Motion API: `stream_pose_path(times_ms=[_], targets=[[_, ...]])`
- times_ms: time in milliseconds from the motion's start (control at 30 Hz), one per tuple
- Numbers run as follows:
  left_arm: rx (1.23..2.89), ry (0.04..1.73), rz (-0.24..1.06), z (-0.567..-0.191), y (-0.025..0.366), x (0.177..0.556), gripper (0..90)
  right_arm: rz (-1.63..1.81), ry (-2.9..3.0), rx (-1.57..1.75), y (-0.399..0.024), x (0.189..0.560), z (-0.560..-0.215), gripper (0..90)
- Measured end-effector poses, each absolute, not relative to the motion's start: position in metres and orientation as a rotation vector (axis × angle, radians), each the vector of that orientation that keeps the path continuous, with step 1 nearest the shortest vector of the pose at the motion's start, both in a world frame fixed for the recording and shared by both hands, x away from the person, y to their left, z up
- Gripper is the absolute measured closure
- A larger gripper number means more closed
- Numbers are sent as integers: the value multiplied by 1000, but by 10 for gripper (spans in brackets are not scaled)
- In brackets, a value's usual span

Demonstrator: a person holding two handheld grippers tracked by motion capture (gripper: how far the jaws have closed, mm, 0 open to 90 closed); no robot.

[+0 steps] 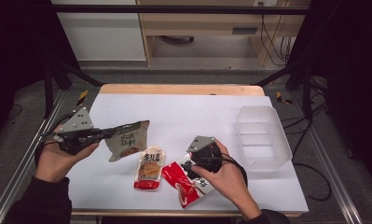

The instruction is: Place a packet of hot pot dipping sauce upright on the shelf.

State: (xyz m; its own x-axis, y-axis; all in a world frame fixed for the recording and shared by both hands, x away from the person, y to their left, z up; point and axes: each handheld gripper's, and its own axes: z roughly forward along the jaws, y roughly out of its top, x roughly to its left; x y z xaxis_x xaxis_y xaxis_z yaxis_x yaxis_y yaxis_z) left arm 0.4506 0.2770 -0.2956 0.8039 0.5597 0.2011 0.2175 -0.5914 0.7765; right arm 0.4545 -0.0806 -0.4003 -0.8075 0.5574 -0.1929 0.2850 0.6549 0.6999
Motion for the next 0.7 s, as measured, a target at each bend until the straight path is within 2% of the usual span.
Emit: stream_pose_path(times_ms=[200,333,400,467,533,700], targets=[[2216,533,526,-293,263,465,900,899,2523,620,-77,461,-376,108],[2208,519,497,-295,254,472,900,824,2529,584,-73,466,-353,68],[2215,508,502,-295,250,474,900,804,2535,541,-72,469,-344,91],[2216,499,498,-294,246,475,900,793,2515,535,-71,469,-338,74],[2216,488,496,-293,243,477,900,765,2537,494,-72,472,-330,115],[2209,465,477,-291,235,478,900,716,2531,440,-71,474,-313,117]])
